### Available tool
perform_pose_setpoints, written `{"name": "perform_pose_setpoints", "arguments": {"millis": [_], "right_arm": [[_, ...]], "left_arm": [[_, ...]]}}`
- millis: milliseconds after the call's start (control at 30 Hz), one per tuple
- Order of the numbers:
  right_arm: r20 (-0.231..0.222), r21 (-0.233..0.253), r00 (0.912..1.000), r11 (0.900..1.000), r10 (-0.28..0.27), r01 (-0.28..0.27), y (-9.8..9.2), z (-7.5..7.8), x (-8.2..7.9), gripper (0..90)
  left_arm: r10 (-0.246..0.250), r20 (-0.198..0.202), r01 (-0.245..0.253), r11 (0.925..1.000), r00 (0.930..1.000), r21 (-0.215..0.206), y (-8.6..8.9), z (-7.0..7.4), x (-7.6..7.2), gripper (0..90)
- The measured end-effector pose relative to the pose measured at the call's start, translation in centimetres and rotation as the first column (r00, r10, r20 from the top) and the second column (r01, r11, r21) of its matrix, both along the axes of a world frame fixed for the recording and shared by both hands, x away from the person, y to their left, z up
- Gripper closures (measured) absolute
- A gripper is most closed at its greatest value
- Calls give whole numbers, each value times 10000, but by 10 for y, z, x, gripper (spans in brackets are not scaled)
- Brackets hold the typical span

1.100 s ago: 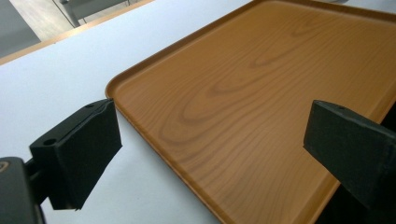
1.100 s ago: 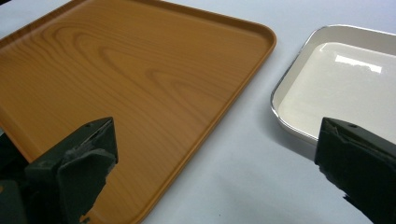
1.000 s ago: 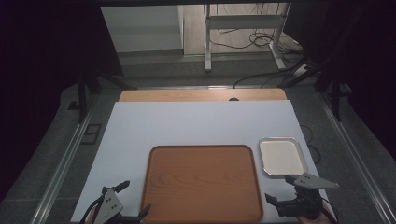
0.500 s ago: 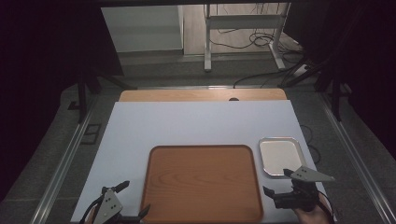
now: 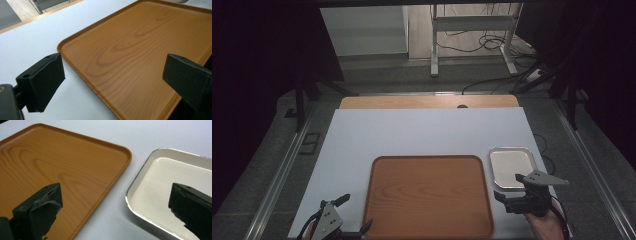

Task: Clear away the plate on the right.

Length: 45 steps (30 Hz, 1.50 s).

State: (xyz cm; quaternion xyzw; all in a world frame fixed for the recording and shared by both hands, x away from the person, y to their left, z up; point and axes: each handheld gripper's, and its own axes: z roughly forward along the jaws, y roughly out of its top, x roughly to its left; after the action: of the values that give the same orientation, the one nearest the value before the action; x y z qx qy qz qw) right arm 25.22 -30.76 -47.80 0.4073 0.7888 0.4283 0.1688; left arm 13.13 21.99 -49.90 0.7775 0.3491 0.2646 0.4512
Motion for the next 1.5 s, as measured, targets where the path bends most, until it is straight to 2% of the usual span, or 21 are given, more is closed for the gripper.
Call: {"name": "perform_pose_setpoints", "arguments": {"millis": [467, 767, 933, 1400, 1500], "right_arm": [[48, -333, 9987, 9981, -515, 516, -7, 0, 26, 0], [103, -411, 9927, 9919, -1200, 1203, -15, 1, 37, 0], [23, -465, 9902, 9891, -1399, 1399, -19, 0, 44, 0], [60, -678, 9764, 9741, -2157, 2156, -34, 0, 66, 0], [93, -605, 9674, 9655, -2532, 2533, -40, 0, 70, 0]], "left_arm": [[-34, -10, 34, 9999, 10000, 100, -1, 0, 0, 37], [-48, -15, 48, 10000, 10000, 74, -1, 0, 0, 37], [-54, -8, 54, 10000, 10000, 53, 0, 0, 0, 37], [-50, -12, 51, 10000, 10000, 72, 0, 0, 0, 37], [-60, -20, 60, 9999, 10000, 89, 0, 0, 0, 37]]}}
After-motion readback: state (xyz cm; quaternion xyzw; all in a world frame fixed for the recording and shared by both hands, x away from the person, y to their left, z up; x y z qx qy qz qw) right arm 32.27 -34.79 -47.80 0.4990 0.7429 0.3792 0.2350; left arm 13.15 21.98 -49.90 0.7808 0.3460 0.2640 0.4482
